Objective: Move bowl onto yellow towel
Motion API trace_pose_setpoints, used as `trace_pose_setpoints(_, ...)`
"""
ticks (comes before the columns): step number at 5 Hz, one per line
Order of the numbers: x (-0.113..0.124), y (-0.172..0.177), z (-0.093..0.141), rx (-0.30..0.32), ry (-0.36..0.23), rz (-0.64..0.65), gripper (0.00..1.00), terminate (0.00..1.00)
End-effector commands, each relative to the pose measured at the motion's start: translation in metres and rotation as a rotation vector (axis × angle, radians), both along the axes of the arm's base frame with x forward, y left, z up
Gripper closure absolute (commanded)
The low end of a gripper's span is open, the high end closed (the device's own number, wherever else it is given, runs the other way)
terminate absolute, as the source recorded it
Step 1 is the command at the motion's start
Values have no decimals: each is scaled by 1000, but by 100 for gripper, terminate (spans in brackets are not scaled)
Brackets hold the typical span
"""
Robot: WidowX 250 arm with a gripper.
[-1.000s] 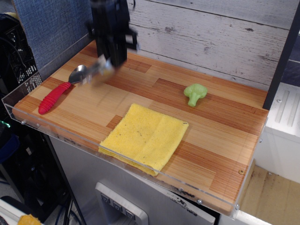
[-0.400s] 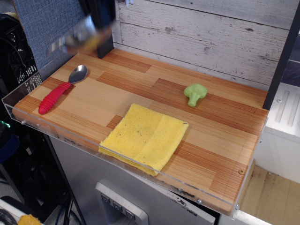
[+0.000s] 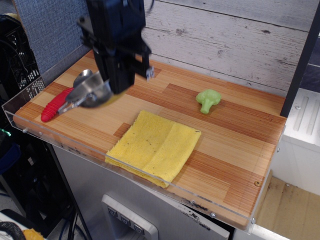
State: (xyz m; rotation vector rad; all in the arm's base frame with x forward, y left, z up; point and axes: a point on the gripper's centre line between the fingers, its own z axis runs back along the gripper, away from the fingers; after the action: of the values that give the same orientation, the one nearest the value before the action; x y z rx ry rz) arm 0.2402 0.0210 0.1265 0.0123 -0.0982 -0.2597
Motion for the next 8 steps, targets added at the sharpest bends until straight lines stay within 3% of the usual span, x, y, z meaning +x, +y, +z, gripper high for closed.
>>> trace_pose_setpoints(1,13,-25,-41,43,26,-120,100,0)
trace_pose_setpoints(4,13,-55,-69,112,64,-230,100,0)
trace_pose_setpoints(5,13,-46,-72,107,118,-200,0,0)
trace_pose_setpoints(6,13,-38,-58,79,122,-195,0,0)
trace_pose_setpoints(8,0,19,36,-58,37,24,0,0)
